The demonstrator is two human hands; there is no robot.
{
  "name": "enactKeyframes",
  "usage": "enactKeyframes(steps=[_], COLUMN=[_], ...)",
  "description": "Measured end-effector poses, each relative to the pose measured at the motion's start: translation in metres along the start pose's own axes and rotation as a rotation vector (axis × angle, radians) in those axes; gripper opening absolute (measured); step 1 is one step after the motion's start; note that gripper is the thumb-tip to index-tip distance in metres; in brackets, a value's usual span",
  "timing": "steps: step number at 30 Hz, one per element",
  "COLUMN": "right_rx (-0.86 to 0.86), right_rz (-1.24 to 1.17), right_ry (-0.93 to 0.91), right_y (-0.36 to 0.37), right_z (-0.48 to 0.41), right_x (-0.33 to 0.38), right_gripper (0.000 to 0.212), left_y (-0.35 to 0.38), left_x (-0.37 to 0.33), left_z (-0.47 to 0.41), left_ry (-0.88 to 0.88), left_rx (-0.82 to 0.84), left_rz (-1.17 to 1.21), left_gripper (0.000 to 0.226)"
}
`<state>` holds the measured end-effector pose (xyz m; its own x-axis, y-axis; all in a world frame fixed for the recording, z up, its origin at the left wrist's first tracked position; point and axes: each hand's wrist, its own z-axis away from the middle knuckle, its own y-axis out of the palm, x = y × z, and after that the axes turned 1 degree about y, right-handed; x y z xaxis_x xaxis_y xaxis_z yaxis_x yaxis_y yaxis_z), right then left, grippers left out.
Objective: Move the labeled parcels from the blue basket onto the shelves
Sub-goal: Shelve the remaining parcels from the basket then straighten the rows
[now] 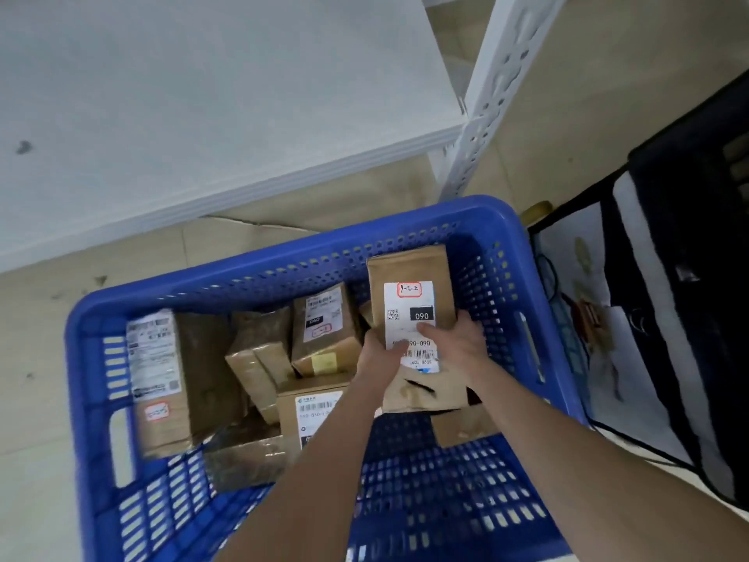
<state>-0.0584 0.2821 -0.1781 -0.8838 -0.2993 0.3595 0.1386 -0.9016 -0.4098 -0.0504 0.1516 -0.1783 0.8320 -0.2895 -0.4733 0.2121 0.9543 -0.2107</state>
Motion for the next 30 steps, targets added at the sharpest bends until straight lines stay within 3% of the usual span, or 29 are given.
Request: enactKeyframes(steps=[4,7,9,13,17,19,21,23,26,28,30], right_rx=[0.024,0.037,0.084,0.203,0.272,0.284,0.188,-0.014,-0.239,-0.218,-0.1], right_rz=[-0.059,-0.243,-0.39,-0.497,-0.616,-0.606,-0.496,-0.305,0.252,0.633,0.842], right_ry=[0.021,0.028,0.058,0.058,0.06,0.027,-0.086,-0.231,-0.518,-0.726,-0.813], right_y=[0.002,-0.015,-0.024,-0.042,-0.053,-0.055,-0.059,-0.069,-0.092,-0.103,-0.106], right_z=[0.041,0.124,0.17,0.252,0.323,0.351,0.371,0.389,0.422,0.446,0.469], right_x=[0.008,0.042,0.062,0.096,0.125,0.132,0.138,0.146,0.168,0.184,0.195], right_gripper=[0.087,0.037,0.023,0.022,0.024,0.03,0.043,0.072,0.111,0.115,0.114], left_y=[-0.044,-0.08,-0.103,-0.149,-0.19,-0.209,-0.224,-0.236,-0.248,-0.253,-0.255], left_x=[-0.022,-0.042,-0.058,-0.093,-0.124,-0.138,-0.152,-0.165,-0.187,-0.202,-0.217], left_z=[0.056,0.108,0.143,0.213,0.272,0.299,0.325,0.351,0.391,0.419,0.446], left_ry=[0.069,0.127,0.158,0.164,0.193,0.215,0.276,0.333,0.385,0.46,0.565], left_rx=[-0.047,-0.057,-0.034,-0.024,-0.139,-0.119,-0.114,-0.156,-0.196,-0.175,-0.144], left_rz=[-0.045,-0.065,-0.1,-0.149,-0.251,-0.276,-0.382,-0.5,-0.776,-1.038,-1.204], left_gripper=[0.044,0.038,0.045,0.049,0.076,0.079,0.07,0.067,0.076,0.08,0.078])
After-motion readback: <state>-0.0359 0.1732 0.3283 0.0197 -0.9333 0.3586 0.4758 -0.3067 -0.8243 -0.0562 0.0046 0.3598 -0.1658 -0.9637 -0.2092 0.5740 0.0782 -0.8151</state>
